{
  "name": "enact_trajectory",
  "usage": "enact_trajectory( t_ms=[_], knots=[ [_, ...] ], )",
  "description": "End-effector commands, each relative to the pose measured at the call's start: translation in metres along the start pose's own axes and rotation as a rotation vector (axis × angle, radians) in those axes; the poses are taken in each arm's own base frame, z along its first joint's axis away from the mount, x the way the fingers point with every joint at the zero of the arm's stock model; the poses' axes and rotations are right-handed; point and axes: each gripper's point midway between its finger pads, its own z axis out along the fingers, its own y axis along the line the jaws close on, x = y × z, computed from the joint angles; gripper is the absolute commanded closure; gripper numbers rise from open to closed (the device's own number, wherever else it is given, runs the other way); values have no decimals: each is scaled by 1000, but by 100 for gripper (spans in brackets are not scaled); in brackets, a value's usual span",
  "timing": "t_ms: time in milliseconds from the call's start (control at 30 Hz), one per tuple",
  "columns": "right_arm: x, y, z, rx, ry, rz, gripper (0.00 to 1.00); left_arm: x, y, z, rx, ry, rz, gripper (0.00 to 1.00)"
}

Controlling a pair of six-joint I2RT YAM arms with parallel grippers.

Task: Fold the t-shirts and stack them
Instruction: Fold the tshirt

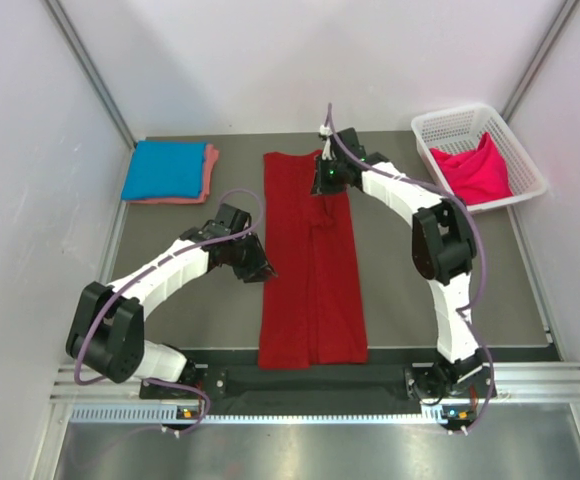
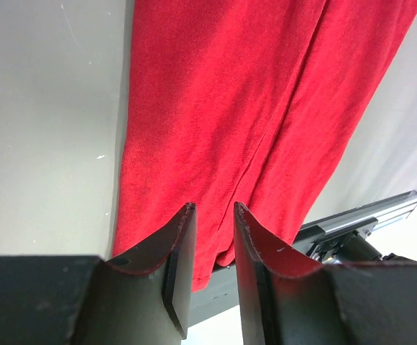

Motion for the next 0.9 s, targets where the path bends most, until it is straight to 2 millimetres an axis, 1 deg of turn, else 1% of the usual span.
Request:
enact_trajectory(
  t_ms=[0, 33, 67, 100, 167, 200, 267, 300, 333, 367, 400, 433, 467, 500, 567, 600, 667, 700, 733, 800, 833, 867],
  knots=[
    [7, 15, 21, -67, 46, 41, 96, -9, -16, -6, 53, -27, 5, 68],
    [10, 14, 25, -68, 60, 51, 97, -10, -16, -6, 52, -28, 7, 68],
    [16, 11, 33, -66, 81, 58, 98, -11, -17, -7, 55, -32, 8, 68],
    [13, 13, 34, -75, 76, 54, 99, -11, -17, -8, 54, -33, 8, 68],
    [16, 7, 40, -51, 87, 54, 99, -12, -17, -8, 52, -36, 11, 68],
    [11, 3, 40, -26, 72, 41, 99, -12, -17, -7, 50, -34, 10, 68],
    [15, -4, 39, 13, 84, 31, 99, -11, -17, -7, 50, -31, 11, 68],
    [12, -12, 38, 52, 75, 16, 99, -11, -17, -6, 48, -29, 12, 68],
    [13, -17, 37, 77, 80, 12, 99, -11, -16, -6, 46, -27, 14, 68],
    [18, -22, 34, 108, 98, 7, 100, -11, -16, -5, 45, -26, 14, 68],
    [18, -34, 32, 167, 97, -1, 100, -11, -16, -5, 45, -26, 15, 68],
    [20, -41, 29, 193, 101, -5, 100, -12, -16, -5, 46, -28, 16, 68],
    [15, -43, 21, 209, 83, -10, 100, -12, -16, -5, 47, -27, 17, 68],
    [22, -56, 19, 252, 94, -13, 100, -12, -16, -5, 45, -26, 19, 68],
    [19, -63, 9, 270, 82, -13, 99, -12, -16, -3, 42, -19, 18, 68],
    [25, -73, 6, 307, 91, -17, 99, -12, -16, -2, 44, -18, 20, 68],
    [23, -87, -2, 335, 90, -8, 98, -11, -16, -1, 44, -11, 19, 68],
    [28, -93, -4, 348, 104, -7, 98, -11, -17, 0, 45, -6, 20, 68],
    [28, -97, -6, 359, 104, -4, 98, -12, -17, 0, 46, -6, 20, 68],
    [22, -107, -18, 385, 85, -2, 98, -13, -18, 0, 47, -5, 23, 68],
    [16, -106, -25, 387, 69, -8, 98, -13, -19, 1, 48, -6, 25, 68],
    [13, -109, -28, 395, 60, -17, 97, -14, -19, 1, 47, -6, 25, 68]
  ],
)
